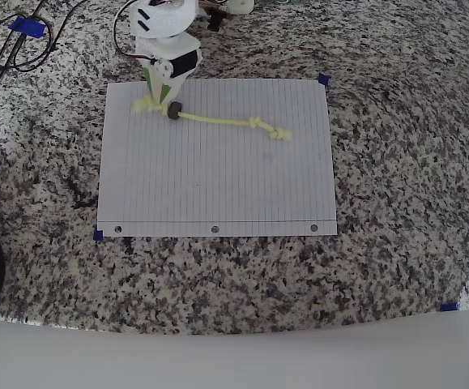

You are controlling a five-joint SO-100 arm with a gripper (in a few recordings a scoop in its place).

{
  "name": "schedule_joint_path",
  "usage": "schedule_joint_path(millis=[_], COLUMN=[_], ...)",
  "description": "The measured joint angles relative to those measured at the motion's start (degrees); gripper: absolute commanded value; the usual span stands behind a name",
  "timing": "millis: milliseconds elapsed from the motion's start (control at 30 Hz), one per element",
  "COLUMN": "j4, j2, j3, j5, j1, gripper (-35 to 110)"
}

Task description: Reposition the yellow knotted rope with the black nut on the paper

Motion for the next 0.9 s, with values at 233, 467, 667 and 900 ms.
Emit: schedule_joint_path(millis=[233, 467, 667, 900], j4=[-1.85, 7.29, 16.35, 25.84], j2=[-3.6, 6.15, 21.09, 37.62], j3=[-2.2, -2.2, -2.11, 0.09], j5=[-0.18, -2.81, -8.44, -22.32], j1=[0.26, 0.26, -2.11, -7.73], gripper=[0, 0, 0, 0])
